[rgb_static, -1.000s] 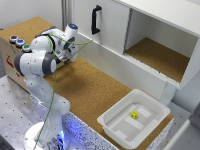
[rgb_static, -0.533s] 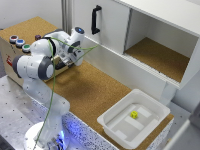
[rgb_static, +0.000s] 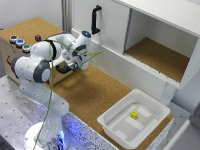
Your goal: Pull the drawer
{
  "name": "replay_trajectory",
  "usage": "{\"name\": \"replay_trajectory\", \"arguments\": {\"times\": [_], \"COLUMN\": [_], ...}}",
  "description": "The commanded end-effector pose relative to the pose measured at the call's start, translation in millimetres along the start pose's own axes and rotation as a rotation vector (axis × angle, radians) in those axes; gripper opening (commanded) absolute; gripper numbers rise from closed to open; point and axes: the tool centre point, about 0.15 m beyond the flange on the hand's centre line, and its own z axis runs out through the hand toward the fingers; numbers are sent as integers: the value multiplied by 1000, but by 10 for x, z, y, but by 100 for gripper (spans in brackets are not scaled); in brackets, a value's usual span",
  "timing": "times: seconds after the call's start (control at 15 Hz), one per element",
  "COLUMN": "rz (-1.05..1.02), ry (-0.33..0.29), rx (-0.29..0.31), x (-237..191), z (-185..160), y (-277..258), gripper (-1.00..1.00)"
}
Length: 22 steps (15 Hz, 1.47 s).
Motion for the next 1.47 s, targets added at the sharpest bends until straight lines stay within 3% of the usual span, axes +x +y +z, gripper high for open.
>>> {"name": "replay_trajectory", "arguments": {"times": [0.0,0.33,0.87,1.2,1.4], "rz": [-58,-87,-116,-151,-183], "ry": [-7,64,110,92,47], "rx": [11,33,-29,-105,-84], "x": [84,-97,-249,-274,-278], "z": [5,-396,-751,-962,-1047], "y": [217,126,140,279,279], "gripper": [100,100,100,100,100]}}
